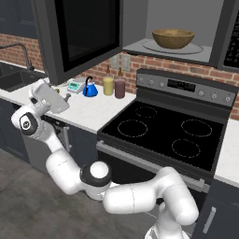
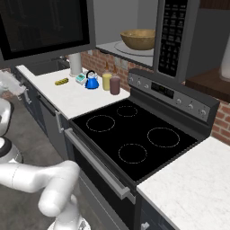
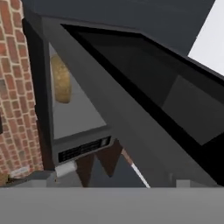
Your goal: Pick the onion from the sink and place it in the bowl. Then pick the bowl and place it in the microwave. Then close the microwave door and press the start button.
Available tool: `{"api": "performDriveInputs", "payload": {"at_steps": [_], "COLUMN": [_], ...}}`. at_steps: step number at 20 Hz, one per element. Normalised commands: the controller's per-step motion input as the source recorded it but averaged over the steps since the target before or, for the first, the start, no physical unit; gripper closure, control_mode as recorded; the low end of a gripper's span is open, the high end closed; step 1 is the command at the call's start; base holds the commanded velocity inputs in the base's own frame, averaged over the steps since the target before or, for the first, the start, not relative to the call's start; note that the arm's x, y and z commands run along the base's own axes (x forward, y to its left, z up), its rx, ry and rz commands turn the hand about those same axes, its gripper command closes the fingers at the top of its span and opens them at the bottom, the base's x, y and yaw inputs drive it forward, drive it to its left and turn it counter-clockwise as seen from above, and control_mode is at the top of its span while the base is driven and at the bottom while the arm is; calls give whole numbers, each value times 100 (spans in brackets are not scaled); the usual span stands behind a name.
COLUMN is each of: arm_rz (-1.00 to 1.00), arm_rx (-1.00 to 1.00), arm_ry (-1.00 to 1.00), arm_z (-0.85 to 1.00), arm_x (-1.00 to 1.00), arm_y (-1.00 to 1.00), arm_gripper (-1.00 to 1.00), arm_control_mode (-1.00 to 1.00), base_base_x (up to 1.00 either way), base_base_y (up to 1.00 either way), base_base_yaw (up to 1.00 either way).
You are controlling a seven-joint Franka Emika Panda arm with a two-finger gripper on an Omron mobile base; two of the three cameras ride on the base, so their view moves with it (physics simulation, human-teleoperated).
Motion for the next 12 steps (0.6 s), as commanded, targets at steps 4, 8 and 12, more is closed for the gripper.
{"api": "performDriveInputs", "payload": {"at_steps": [4, 8, 12], "arm_rz": [-11, -18, -17], "arm_rx": [-28, -33, -11], "arm_ry": [-33, -21, 0], "arm_z": [-80, -73, -13], "arm_x": [-100, -100, -75], "arm_y": [5, 7, -51], "arm_gripper": [-100, -100, -100], "arm_control_mode": [-100, -100, -100], "base_base_x": [0, 0, 0], "base_base_y": [0, 0, 0], "base_base_yaw": [0, 0, 0]}}
